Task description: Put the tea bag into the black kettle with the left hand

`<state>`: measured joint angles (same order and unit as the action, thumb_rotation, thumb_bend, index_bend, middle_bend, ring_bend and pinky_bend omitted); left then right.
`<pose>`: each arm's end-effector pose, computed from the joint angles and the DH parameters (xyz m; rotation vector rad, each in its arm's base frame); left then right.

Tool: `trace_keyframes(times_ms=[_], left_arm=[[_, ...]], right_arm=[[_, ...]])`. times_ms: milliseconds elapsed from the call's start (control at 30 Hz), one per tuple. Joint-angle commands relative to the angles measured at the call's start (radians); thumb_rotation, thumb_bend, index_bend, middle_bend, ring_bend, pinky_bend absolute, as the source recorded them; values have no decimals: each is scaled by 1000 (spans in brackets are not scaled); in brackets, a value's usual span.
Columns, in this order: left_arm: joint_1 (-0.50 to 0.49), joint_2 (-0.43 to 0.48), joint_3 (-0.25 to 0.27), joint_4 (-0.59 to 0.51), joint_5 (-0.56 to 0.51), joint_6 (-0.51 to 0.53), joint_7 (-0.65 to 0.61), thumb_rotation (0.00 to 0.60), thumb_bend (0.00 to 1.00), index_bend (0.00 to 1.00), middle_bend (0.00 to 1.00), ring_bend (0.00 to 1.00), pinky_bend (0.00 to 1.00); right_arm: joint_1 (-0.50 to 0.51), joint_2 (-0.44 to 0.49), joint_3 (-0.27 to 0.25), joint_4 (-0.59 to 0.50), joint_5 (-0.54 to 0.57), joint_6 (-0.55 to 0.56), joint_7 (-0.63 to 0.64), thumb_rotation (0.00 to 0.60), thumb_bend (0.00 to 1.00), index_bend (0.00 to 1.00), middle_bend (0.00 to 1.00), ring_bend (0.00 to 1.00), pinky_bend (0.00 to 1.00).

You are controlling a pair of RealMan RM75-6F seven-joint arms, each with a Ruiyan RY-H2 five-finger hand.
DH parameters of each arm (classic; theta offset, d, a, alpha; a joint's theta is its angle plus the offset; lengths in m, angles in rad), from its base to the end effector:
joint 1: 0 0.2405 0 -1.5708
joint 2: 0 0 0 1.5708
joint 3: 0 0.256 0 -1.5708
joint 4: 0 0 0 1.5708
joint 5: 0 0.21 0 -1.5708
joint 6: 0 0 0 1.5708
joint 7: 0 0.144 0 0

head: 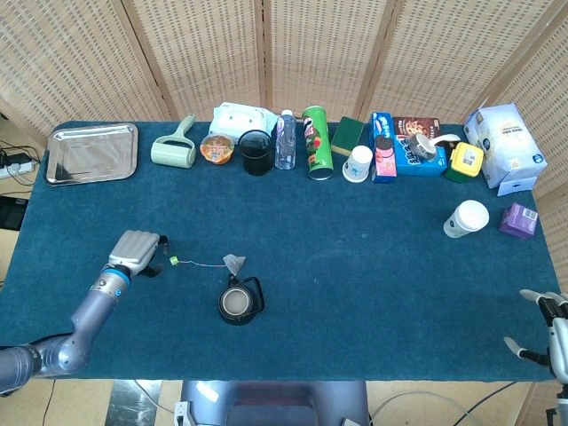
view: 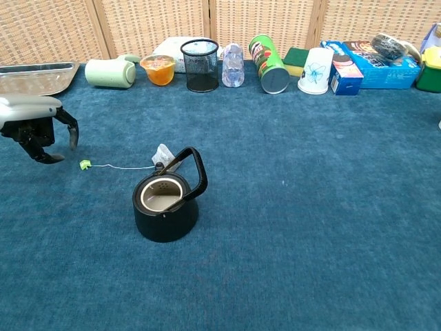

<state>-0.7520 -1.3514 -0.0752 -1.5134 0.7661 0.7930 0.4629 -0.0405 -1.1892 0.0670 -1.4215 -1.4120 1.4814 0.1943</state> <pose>-0.2313 0.3450 0.0233 -1.8181 -1.1058 -0.4846 -0.3723 -0.1409 0.1644 1.1725 -1.0387 0.8401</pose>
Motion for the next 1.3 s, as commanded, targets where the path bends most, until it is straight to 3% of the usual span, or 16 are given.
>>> trace_keyframes(times_ms=[33, 667, 1300], left_arm=[[-15, -19, 10, 17, -20, -3, 17, 600, 397, 435, 959, 969, 882], [-74, -110, 25, 110, -95, -22, 48, 600, 396, 435, 959, 969, 881], [-85, -101, 38, 100, -120, -5, 46, 600, 396, 435, 959, 969, 882]], right_arm=[[-2, -1, 0, 4, 3, -1, 5, 600, 186, 249, 291, 191, 117], [-16, -7, 3, 25, 23, -6, 26, 600, 185, 249, 291, 191, 122], [-22, -15, 6, 44, 26, -12, 44, 600, 185, 249, 291, 191, 125]])
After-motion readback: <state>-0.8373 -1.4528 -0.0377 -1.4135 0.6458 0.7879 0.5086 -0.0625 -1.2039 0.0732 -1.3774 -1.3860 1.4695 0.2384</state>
